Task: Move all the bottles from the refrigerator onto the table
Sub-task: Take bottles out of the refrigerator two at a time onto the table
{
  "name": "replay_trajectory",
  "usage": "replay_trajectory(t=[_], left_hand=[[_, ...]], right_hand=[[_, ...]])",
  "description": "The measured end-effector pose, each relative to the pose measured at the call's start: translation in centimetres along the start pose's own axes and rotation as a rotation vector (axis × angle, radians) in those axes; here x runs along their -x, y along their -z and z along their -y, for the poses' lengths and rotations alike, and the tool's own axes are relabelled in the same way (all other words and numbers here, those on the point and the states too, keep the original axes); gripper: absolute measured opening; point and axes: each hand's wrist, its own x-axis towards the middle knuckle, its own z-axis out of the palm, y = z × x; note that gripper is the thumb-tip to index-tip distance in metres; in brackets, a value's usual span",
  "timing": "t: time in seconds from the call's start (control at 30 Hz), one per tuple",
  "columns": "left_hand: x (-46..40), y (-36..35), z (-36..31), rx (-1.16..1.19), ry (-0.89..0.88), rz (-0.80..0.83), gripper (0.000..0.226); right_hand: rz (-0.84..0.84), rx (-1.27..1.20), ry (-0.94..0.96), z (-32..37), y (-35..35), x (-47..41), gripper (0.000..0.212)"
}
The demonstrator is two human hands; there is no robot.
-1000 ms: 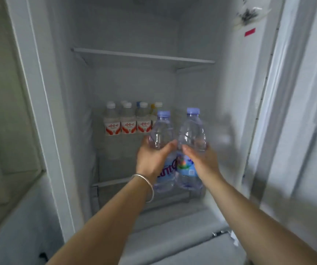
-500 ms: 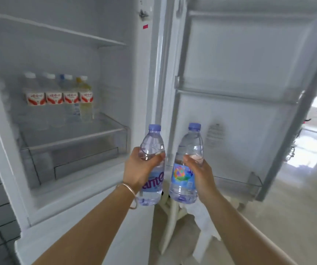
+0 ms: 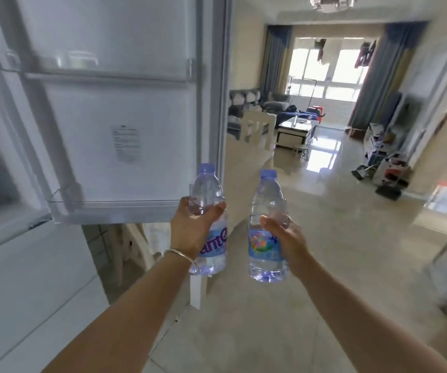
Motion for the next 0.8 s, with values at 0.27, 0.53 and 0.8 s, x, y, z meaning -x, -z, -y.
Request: replay_trajectory(t=[0.27, 0.53, 0.8], left_hand=[[-2.1, -14.8, 0.7, -0.052, 0.01, 0.123, 0.064], [-12.0, -25.3, 2.8, -0.145, 0.032, 0.154, 0.053], [-27.4, -31.7, 5.1, -0.102, 0.119, 0.122, 0.054]], right_hand=[[-0.16, 0.011, -0.06, -2.3, 12.6, -4.8, 0.087], [-0.188, -0.027, -0.082, -3.2, 16.3, -17.4, 0.057], [-0.226, 0.013, -0.102, -3.7, 17.3, -34.6, 0.055]])
